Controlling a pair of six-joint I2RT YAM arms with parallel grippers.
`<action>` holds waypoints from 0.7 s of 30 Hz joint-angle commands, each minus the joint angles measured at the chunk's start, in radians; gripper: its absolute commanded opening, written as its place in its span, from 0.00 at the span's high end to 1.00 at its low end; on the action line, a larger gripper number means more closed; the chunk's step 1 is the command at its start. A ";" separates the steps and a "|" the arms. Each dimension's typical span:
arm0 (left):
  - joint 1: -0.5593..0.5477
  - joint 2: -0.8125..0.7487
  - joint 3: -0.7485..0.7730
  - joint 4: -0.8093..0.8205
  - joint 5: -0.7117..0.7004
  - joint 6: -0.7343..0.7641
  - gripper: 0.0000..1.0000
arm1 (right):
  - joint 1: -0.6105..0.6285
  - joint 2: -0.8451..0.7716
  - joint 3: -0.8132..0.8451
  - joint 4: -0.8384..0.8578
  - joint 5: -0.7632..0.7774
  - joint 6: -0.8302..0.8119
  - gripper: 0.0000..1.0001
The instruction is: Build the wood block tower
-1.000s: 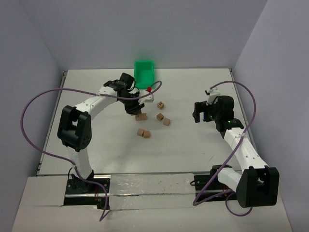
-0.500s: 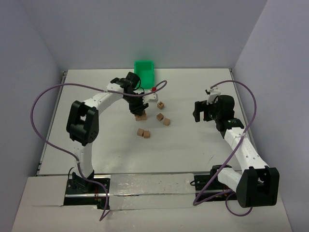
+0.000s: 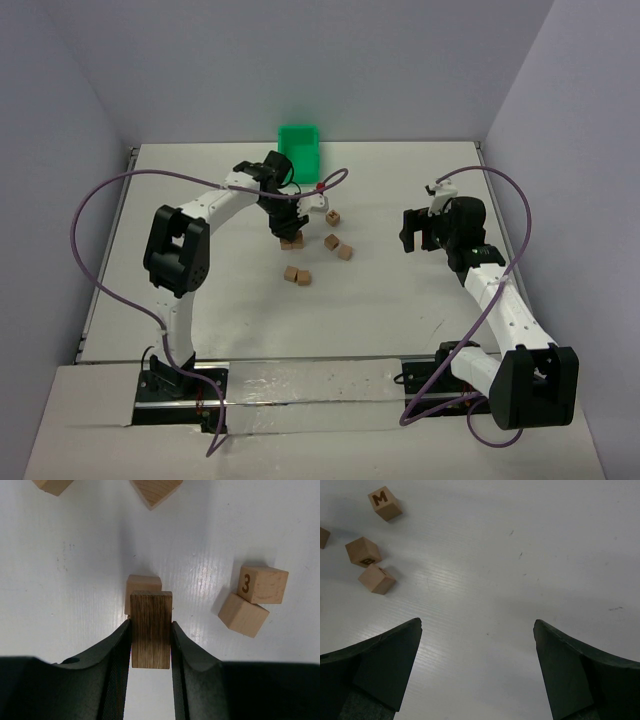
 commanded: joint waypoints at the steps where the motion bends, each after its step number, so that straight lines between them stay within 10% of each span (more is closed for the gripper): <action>1: -0.001 0.029 0.053 -0.004 0.033 0.012 0.87 | 0.007 -0.016 0.045 0.017 0.011 0.005 0.00; 21: 0.009 0.067 0.082 -0.004 0.030 0.018 0.82 | 0.006 -0.006 0.046 0.017 0.010 0.001 0.00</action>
